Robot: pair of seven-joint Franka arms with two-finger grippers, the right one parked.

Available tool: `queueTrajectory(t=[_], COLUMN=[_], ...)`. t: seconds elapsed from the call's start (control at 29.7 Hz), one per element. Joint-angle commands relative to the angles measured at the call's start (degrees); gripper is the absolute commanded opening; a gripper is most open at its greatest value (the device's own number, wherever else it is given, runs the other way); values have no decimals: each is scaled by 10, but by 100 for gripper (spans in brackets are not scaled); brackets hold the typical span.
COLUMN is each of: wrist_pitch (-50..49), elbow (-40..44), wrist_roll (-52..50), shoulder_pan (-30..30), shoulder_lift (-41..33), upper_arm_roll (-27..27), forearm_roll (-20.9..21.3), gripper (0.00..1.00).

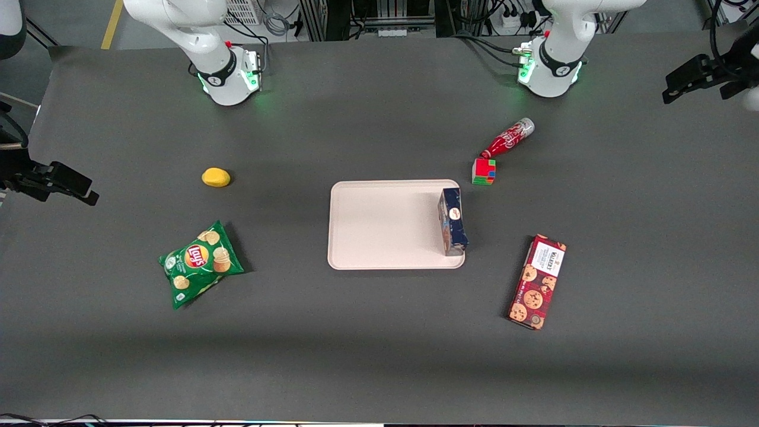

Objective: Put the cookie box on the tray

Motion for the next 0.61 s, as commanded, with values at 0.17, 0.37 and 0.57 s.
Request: queueTrajectory(t=[0.17,0.37,0.57], wrist_pitch=[81,82,79], elbow=[-137,-137,-135], wrist_roll=[17,18,18], shoulder_pan=[-5,-5,-6], shoulder_lift=[-67,-68,-68], upper_arm_roll=[3,3,2], forearm_roll=[7,7,8], gripper=[100,100,100])
